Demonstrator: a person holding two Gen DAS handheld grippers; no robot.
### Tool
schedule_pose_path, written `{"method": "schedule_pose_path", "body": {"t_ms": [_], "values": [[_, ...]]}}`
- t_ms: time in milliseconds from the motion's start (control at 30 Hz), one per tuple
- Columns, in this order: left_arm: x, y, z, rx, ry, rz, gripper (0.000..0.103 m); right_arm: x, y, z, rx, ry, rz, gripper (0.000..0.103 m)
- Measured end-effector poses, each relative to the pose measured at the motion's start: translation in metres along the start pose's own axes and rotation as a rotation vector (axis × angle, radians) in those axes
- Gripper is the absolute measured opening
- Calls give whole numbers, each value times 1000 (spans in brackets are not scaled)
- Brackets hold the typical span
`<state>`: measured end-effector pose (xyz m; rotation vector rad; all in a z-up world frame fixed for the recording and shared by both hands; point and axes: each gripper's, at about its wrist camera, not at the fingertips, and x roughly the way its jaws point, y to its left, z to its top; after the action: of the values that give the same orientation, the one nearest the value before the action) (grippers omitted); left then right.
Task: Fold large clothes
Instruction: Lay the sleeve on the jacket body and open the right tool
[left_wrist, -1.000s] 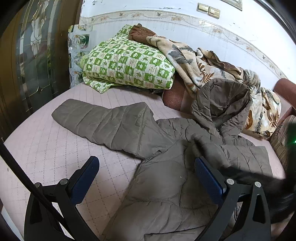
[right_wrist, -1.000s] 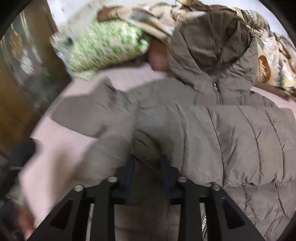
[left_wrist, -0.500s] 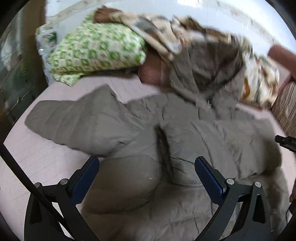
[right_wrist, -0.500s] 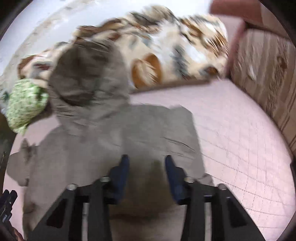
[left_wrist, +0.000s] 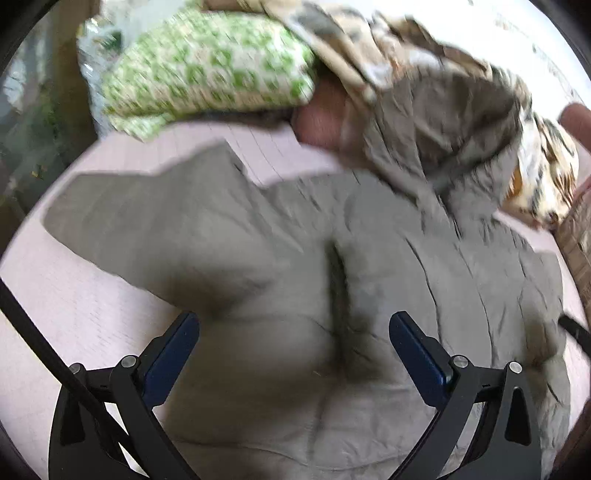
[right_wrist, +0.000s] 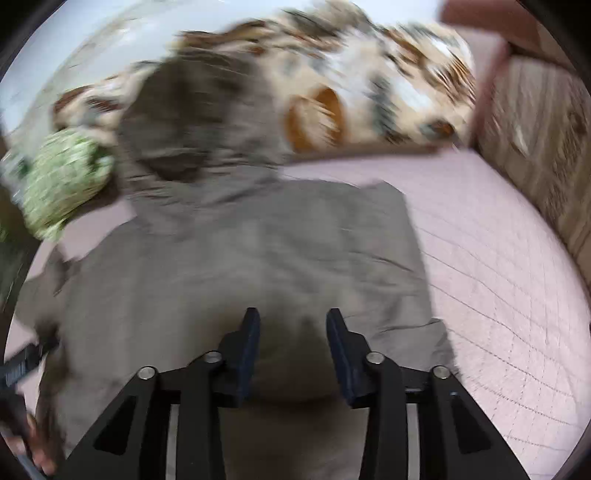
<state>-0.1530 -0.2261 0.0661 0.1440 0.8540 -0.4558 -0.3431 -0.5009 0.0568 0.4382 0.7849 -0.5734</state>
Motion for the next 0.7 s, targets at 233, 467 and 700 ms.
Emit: {"method": "schedule_pose_path", "body": {"t_ms": [233, 467, 700], "values": [[-6, 30, 12, -55, -21, 42, 103, 39, 77, -34, -155, 116, 69, 46], [-14, 62, 19, -91, -49, 46, 103, 12, 80, -39, -171, 99, 113, 48], [-15, 113, 21, -154, -52, 97, 103, -69, 59, -80, -177, -98, 241, 69]]}}
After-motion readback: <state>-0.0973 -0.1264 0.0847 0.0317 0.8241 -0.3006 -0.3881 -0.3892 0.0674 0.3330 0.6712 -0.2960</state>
